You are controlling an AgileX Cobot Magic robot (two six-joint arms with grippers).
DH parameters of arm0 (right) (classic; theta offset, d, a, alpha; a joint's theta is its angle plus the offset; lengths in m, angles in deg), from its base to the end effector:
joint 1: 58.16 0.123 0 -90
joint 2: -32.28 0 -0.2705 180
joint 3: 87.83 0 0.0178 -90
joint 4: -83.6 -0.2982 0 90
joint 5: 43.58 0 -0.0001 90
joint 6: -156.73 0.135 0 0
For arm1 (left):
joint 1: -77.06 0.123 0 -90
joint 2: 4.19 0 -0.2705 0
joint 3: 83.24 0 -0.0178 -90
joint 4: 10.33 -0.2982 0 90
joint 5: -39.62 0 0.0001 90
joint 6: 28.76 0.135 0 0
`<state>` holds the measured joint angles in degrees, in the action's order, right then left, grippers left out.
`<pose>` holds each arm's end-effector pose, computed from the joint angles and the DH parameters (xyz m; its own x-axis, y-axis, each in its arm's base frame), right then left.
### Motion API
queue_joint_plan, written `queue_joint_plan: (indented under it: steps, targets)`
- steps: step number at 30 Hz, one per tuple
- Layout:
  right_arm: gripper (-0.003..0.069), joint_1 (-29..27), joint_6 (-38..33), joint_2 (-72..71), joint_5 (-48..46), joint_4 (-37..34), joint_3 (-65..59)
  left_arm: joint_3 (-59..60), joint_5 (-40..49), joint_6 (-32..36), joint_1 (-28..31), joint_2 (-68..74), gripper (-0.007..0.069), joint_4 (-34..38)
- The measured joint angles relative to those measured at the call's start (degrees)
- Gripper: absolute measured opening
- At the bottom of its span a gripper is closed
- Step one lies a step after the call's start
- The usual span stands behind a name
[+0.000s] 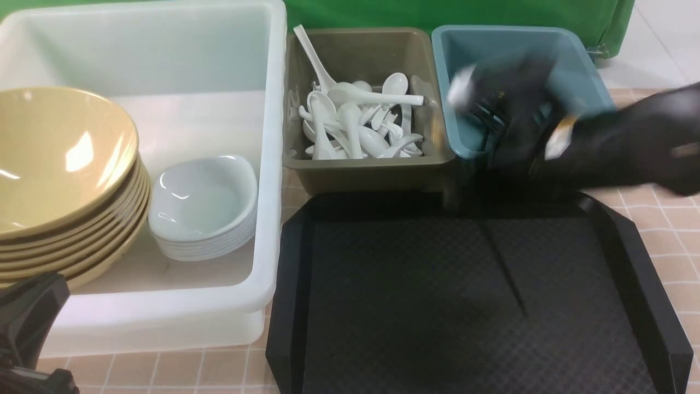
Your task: On brown table put chopsticks spoon bowls plates into blue grey white boxes.
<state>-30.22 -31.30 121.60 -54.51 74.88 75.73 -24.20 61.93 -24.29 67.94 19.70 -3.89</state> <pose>0.3597 0.1952 0.2692 -0.3997 -0.2014 -0.8943 -0.4874 0.8729 0.0212 0.1735 -0.0337 0.2517 -0.2625 0.0158 -0.9648 0.1922 0.9807 -0.0362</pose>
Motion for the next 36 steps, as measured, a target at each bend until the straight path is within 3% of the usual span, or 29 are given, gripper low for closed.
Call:
queue_joint_plan:
  steps: [6, 9, 12, 16, 19, 22, 27, 30, 36]
  targets:
    - [0.0068, -5.7, -3.9, -0.2, 35.1, -0.4, 0.1, 0.1, -0.7, 0.0, 0.0, 0.0, 0.0001, 0.0]
    - [0.0097, -8.6, -4.3, 4.3, 39.7, -0.7, 1.6, 0.2, -1.0, 0.0, 0.0, 0.0, 0.0001, 0.0]
    - [0.0155, -10.7, -4.3, 8.4, 38.5, -0.8, 3.3, 0.2, -1.2, 0.0, 0.0, 0.0, 0.0001, 0.0]
    - [0.0304, -11.9, -4.3, 9.8, 33.2, -1.3, 4.1, 0.2, -1.2, 0.0, 0.0, 0.0, 0.0001, 0.0]
    - [0.0332, -11.9, -4.3, 6.4, 30.3, -1.3, 4.2, 0.2, -1.2, 0.0, 0.0, 0.0, 0.0001, 0.0]
    - [0.0278, -11.5, -4.5, -2.8, 22.2, -1.3, 4.5, 0.2, -1.2, 0.0, 0.0, 0.0, 0.0001, 0.0]
    - [0.0059, -7.2, -14.4, -21.7, 7.1, -0.9, 3.2, 0.2, -1.2, 0.0, 0.0, 0.0, 0.0001, 0.0]
    - [0.0038, -5.5, -17.0, -28.2, 4.4, -0.9, -0.7, 0.2, -1.2, 0.0, 0.0, 0.0, 0.0001, 0.0]
    - [0.0036, -4.9, -19.1, -46.5, 6.9, -0.7, -24.7, 0.2, -1.2, 0.0, 0.0, 0.0, 0.0001, 0.0]
